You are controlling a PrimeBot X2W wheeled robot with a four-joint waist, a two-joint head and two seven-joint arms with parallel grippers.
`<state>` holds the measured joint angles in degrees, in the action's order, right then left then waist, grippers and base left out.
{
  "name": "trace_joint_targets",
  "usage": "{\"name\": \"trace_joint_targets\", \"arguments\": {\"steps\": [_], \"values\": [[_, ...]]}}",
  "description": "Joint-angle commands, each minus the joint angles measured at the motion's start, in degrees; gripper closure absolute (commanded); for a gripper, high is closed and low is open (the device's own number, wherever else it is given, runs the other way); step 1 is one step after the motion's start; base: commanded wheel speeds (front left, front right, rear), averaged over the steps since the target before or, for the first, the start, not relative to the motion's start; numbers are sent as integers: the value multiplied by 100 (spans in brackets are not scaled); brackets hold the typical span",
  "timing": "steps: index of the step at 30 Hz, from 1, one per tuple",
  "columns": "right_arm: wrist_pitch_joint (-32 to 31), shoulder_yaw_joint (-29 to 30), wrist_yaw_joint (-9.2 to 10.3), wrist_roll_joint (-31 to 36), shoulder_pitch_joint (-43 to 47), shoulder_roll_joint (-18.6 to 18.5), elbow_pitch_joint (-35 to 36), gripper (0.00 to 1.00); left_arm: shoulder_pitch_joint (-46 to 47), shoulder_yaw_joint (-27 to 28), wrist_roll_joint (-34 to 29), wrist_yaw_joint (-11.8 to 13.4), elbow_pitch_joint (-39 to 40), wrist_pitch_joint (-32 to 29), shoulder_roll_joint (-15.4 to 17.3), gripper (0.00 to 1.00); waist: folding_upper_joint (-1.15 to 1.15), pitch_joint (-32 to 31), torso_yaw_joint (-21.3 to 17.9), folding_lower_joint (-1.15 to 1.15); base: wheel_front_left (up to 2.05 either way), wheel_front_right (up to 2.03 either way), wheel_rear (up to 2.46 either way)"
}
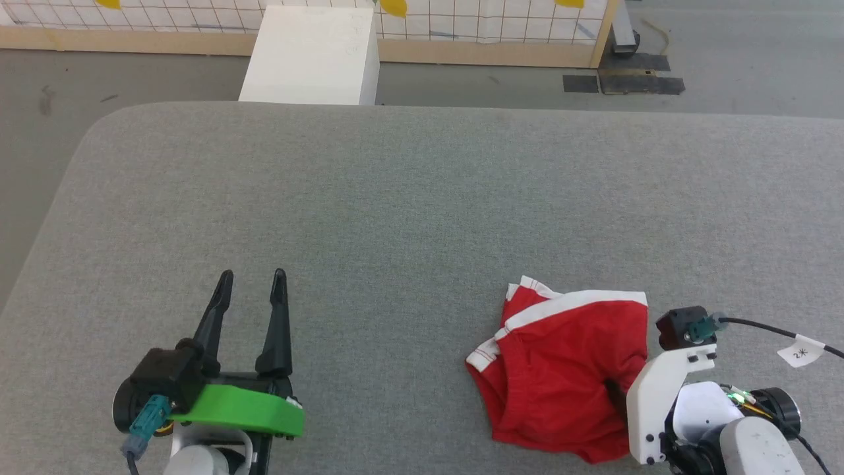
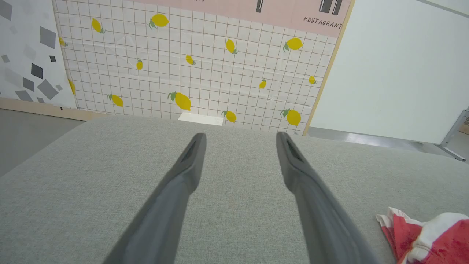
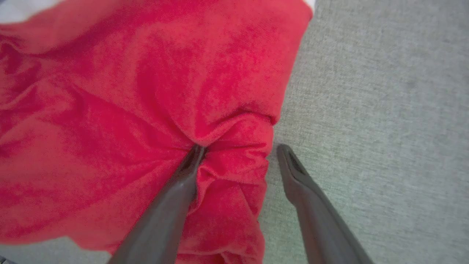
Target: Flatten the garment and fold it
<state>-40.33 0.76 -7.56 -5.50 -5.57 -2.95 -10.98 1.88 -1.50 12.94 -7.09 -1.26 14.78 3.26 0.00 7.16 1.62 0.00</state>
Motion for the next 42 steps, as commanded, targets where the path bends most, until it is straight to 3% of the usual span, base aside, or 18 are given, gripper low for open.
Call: {"name": "trace_joint_targets", "arguments": {"steps": [1,2,3,8,12,19,25,31,42], "values": [[-11,-12,8,2,-47,7,-132,67,13,3,28,-40,-11,22,4,0,0,-9,10,0,0,0,0],[-5,-31,8,-1,-68,7,-177,93,16,-7,30,-40,-14,22,3,0,0,-11,18,0,0,0,0],[13,-59,8,-1,-88,7,-209,100,20,-19,32,-40,-17,22,1,0,0,-18,24,0,0,0,0],[54,-317,8,97,-242,-26,-178,100,-20,29,39,-40,-27,22,-1,0,0,-106,-52,0,0,0,0],[-26,-792,8,29,-427,-212,-62,100,-201,244,40,-38,10,22,-10,0,0,-199,-392,0,0,0,0],[-313,-1766,8,-252,-932,-1116,152,100,-221,237,14,-39,111,22,-26,0,0,-29,-1378,0,0,0,0],[-334,-2171,8,-425,-1395,-1862,80,100,-21,101,-56,-39,119,22,10,0,0,257,-2162,0,0,0,0],[-39,-2143,8,-369,-1902,-2340,-263,100,191,12,-112,-39,168,22,205,0,0,680,-2637,0,0,0,0],[846,-1418,8,89,-2777,-2925,-1211,100,475,51,-231,-39,539,-149,864,0,0,1811,-2674,0,0,0,0]]}}
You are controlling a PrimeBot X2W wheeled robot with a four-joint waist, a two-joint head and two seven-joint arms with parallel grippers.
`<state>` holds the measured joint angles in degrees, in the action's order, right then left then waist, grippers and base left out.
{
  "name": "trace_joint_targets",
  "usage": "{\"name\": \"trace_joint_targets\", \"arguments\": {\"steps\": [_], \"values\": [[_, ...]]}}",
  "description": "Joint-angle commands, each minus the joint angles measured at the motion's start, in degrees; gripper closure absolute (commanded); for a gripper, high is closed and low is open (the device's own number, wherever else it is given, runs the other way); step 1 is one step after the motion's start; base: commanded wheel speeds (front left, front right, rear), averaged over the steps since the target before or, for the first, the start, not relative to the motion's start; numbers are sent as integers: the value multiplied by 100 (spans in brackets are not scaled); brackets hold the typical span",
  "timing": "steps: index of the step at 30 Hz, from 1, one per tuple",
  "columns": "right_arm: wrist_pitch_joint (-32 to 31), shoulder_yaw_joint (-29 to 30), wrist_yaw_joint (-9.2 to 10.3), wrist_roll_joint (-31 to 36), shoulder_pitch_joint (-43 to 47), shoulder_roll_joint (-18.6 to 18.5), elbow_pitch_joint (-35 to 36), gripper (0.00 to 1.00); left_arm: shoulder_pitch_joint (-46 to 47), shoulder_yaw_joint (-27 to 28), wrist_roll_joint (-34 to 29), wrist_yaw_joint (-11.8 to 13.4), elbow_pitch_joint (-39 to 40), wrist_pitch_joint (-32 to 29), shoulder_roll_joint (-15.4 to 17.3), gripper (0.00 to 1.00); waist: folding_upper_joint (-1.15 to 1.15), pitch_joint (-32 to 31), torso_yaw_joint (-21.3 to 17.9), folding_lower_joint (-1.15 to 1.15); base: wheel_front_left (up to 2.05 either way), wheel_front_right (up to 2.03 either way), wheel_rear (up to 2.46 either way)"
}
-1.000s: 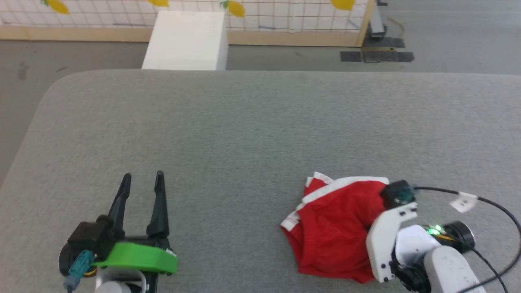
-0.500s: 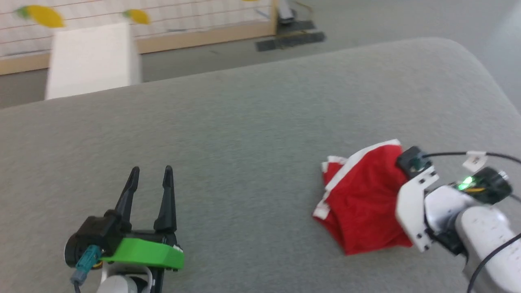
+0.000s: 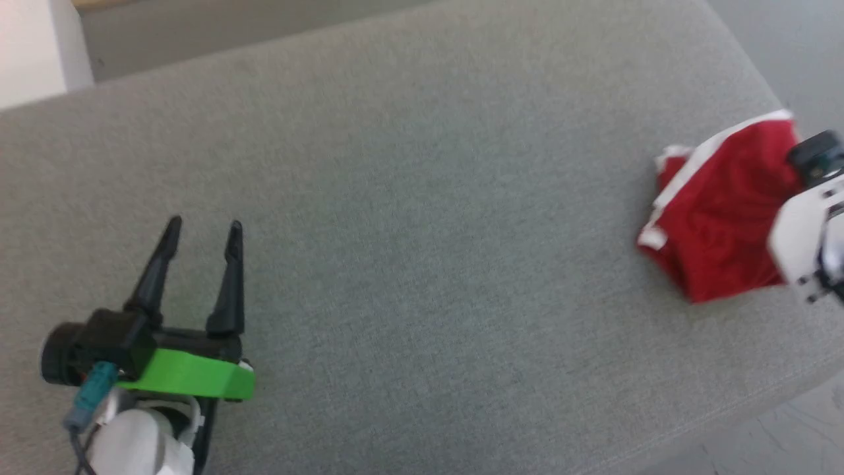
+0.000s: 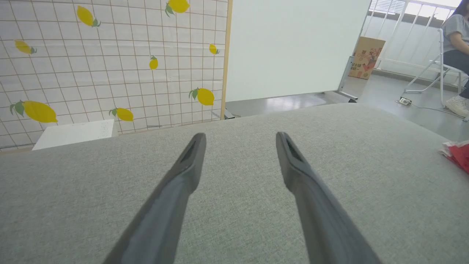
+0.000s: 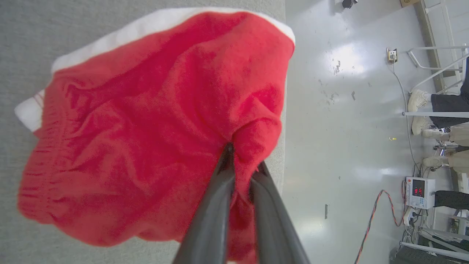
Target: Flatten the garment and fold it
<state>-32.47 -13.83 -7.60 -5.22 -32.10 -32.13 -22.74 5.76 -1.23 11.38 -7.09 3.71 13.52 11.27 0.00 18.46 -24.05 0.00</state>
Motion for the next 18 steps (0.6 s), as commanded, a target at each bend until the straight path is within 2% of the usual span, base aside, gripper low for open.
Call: {"name": "trace_joint_targets", "arguments": {"steps": [1,6,13,14,15,16,18], "values": [[130,101,11,136,-201,-48,-113,100,92,48,-71,-39,101,-62,110,0,0,759,-101,0,0,0,0],[487,529,11,476,-588,-157,-576,100,83,156,-77,-26,441,-307,323,0,0,1170,-56,0,0,0,0],[725,1146,11,885,-996,-48,-1303,100,33,241,-42,5,743,-472,465,0,0,1443,18,0,0,0,0],[757,1223,11,957,-1031,-26,-1402,72,31,240,-38,6,762,-477,475,0,0,1454,36,0,0,0,0],[782,1265,11,1022,-1053,-20,-1478,3,32,238,-33,8,770,-478,479,0,0,1457,52,0,0,0,0],[850,1321,11,1099,-1081,-34,-1560,0,38,231,-35,13,775,-473,482,0,0,1453,80,0,0,0,0],[938,1457,11,1206,-1140,-55,-1726,0,49,204,-46,18,770,-462,487,0,0,1433,120,0,0,0,0]]}}
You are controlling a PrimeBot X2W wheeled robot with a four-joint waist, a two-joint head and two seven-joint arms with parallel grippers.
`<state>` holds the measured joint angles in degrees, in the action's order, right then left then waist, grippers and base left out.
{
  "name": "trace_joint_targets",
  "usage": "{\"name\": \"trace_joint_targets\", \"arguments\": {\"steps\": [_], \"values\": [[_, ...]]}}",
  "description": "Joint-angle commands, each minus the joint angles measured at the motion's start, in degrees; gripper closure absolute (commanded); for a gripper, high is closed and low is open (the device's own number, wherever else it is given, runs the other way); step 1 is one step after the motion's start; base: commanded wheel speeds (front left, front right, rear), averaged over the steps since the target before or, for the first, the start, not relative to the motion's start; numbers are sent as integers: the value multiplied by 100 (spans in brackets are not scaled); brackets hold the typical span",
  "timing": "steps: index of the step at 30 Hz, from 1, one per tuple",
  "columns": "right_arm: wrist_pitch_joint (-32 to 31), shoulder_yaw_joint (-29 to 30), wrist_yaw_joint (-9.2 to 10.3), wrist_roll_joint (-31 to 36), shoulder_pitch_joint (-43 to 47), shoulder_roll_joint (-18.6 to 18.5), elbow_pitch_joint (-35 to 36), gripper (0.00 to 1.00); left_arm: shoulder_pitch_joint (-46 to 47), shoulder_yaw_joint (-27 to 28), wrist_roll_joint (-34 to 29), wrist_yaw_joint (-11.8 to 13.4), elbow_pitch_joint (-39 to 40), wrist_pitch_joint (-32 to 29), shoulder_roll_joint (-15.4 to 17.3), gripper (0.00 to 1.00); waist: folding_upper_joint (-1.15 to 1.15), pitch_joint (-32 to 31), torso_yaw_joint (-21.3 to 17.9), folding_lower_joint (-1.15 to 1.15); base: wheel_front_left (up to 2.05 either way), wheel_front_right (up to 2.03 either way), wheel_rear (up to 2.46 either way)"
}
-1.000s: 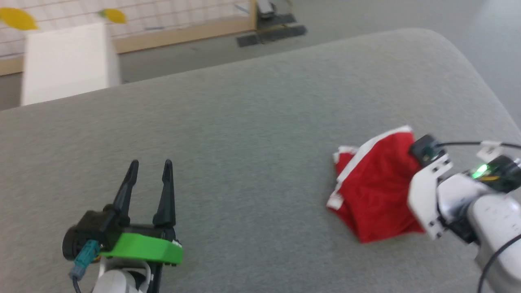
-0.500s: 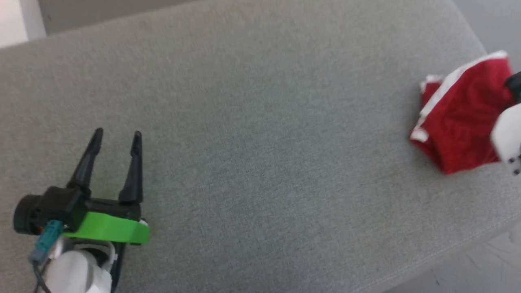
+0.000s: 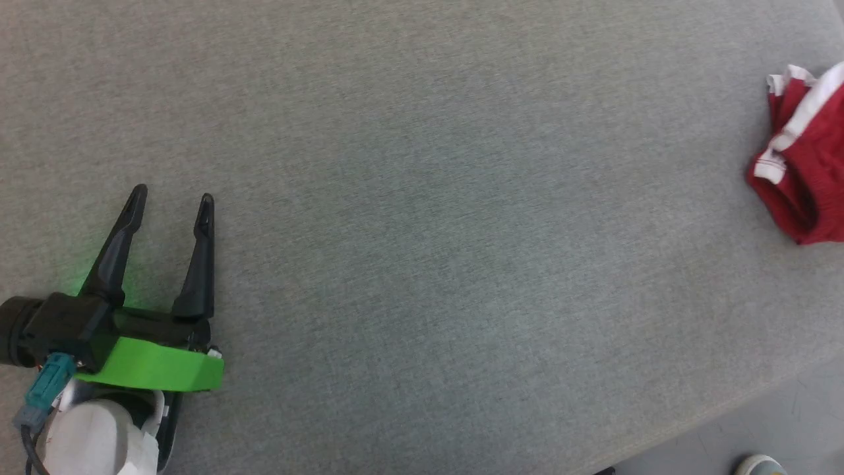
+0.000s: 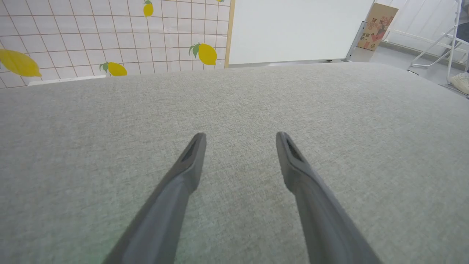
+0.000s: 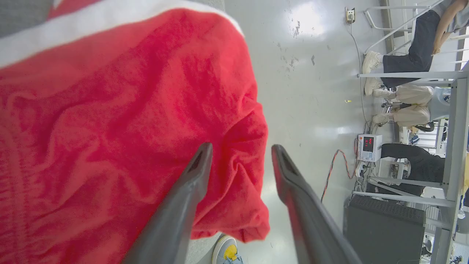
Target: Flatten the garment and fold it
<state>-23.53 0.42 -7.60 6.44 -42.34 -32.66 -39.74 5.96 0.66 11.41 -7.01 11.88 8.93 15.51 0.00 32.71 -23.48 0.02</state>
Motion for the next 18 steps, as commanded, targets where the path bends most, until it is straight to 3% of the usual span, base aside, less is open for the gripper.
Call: {"name": "trace_joint_targets", "arguments": {"steps": [1,10,18], "values": [[100,80,11,87,-143,-18,-85,0,33,1,-51,12,-58,9,59,0,0,-13,82,-2,0,0,0],[604,264,11,51,-540,-155,-530,0,7,-85,36,93,-438,296,-139,0,0,-598,193,-2,0,0,0],[1163,-611,11,-426,-958,-257,-69,0,-81,-48,148,189,-847,521,-366,0,0,-1424,285,-2,0,0,0]]}}
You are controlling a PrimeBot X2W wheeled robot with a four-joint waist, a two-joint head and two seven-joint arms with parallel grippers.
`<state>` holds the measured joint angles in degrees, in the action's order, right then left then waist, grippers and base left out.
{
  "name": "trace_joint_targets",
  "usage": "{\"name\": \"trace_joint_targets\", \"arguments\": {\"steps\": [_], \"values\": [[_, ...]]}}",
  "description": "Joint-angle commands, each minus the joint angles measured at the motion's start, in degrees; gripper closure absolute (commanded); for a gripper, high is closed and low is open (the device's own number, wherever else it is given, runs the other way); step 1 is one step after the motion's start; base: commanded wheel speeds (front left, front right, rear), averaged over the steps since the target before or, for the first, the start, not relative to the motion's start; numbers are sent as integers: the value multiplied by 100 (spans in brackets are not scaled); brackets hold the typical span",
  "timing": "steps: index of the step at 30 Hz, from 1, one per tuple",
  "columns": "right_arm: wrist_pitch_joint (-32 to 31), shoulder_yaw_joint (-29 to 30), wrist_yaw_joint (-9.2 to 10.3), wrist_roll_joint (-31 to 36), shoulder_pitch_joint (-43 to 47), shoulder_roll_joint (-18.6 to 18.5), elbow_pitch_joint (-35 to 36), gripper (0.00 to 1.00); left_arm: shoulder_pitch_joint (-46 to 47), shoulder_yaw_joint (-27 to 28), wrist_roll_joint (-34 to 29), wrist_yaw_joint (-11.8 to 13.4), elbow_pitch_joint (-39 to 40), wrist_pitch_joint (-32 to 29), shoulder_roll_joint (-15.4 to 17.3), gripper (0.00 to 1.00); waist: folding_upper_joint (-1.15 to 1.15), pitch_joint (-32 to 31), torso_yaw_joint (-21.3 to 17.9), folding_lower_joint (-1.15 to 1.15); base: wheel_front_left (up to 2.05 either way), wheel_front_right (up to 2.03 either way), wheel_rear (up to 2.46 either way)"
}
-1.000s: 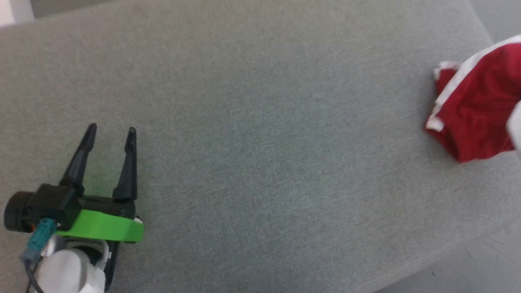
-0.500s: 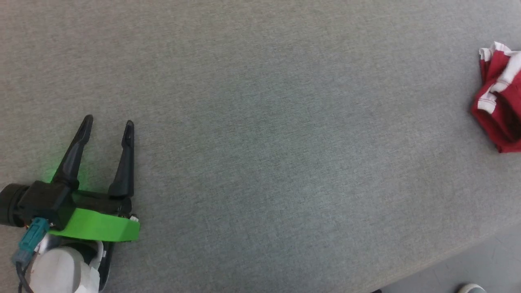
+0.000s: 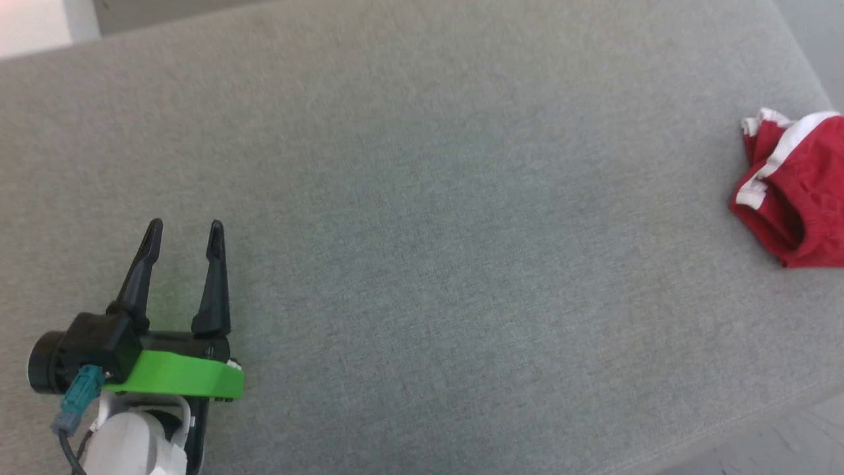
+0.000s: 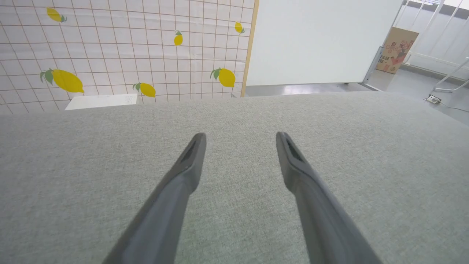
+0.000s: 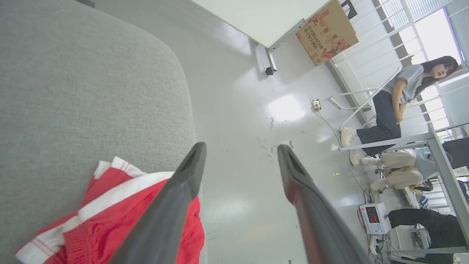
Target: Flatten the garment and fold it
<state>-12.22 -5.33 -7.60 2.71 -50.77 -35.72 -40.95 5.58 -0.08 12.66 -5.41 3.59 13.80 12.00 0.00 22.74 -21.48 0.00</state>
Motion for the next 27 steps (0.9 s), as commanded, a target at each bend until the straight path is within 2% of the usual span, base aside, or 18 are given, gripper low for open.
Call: {"name": "trace_joint_targets", "arguments": {"steps": [1,4,10,14,21,23,27], "values": [[57,-81,11,-242,-174,119,151,0,-53,35,38,40,-52,48,-47,0,0,-505,112,0,0,0,0],[86,-347,11,-721,-276,317,667,0,-98,96,96,109,-162,83,-164,0,0,-746,224,0,0,0,0],[247,-334,11,-1510,-73,953,1962,0,-163,325,176,310,-251,111,-348,0,0,-1014,510,0,0,0,0],[510,0,11,-1820,336,1682,2738,0,-150,510,154,530,-284,116,-445,0,0,-1165,746,0,0,0,0],[1361,516,11,-1736,1345,3000,3519,0,-48,603,115,650,-342,118,-578,0,0,-1348,1175,0,0,0,0],[1634,573,11,-1639,1635,3168,3601,0,13,586,105,649,-390,118,-610,0,0,-1374,1299,0,0,0,0],[2149,610,11,-1562,2196,3274,3586,0,108,527,54,638,-517,119,-658,0,0,-1458,1511,0,0,0,0]]}}
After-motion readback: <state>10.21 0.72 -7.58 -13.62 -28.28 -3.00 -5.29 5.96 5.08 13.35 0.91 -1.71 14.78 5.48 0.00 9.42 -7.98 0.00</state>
